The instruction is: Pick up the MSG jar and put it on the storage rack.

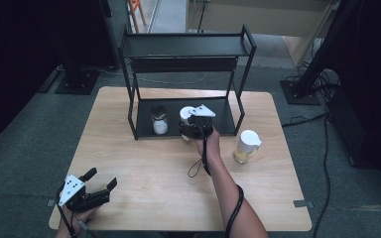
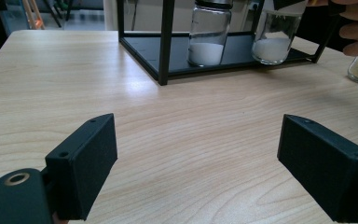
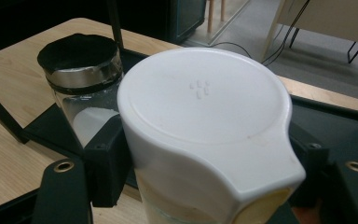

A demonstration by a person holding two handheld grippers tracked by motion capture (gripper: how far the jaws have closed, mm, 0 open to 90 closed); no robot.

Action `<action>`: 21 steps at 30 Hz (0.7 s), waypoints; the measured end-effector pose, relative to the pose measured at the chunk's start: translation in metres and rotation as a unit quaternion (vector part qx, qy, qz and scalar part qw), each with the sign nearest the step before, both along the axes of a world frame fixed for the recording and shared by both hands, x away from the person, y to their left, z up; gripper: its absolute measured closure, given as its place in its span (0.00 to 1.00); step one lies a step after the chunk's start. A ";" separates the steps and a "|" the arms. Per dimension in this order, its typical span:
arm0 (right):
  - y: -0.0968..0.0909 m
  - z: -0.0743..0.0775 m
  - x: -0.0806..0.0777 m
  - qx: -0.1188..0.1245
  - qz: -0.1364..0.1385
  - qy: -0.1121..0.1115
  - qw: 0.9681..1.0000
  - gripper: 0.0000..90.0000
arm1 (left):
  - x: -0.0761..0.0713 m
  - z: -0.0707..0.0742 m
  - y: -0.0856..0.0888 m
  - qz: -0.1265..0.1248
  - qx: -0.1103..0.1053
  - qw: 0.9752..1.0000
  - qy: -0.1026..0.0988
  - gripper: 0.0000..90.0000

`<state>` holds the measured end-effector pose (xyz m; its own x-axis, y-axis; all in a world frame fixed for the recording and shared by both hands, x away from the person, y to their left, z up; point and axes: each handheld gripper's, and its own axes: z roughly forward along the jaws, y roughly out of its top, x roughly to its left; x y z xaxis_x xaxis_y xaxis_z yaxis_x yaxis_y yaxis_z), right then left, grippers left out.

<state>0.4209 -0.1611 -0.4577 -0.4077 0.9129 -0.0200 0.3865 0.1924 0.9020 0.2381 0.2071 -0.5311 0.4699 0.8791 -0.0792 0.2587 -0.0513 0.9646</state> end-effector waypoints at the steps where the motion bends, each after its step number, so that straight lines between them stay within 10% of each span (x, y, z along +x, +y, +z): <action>1: 0.000 0.000 0.000 0.000 0.000 0.000 1.000 0.34 | 0.000 0.000 0.000 0.000 0.000 1.000 0.000 0.14; 21: -0.001 0.000 0.025 -0.003 -0.017 0.002 1.000 0.34 | 0.000 0.000 0.000 -0.002 -0.001 1.000 0.000 0.14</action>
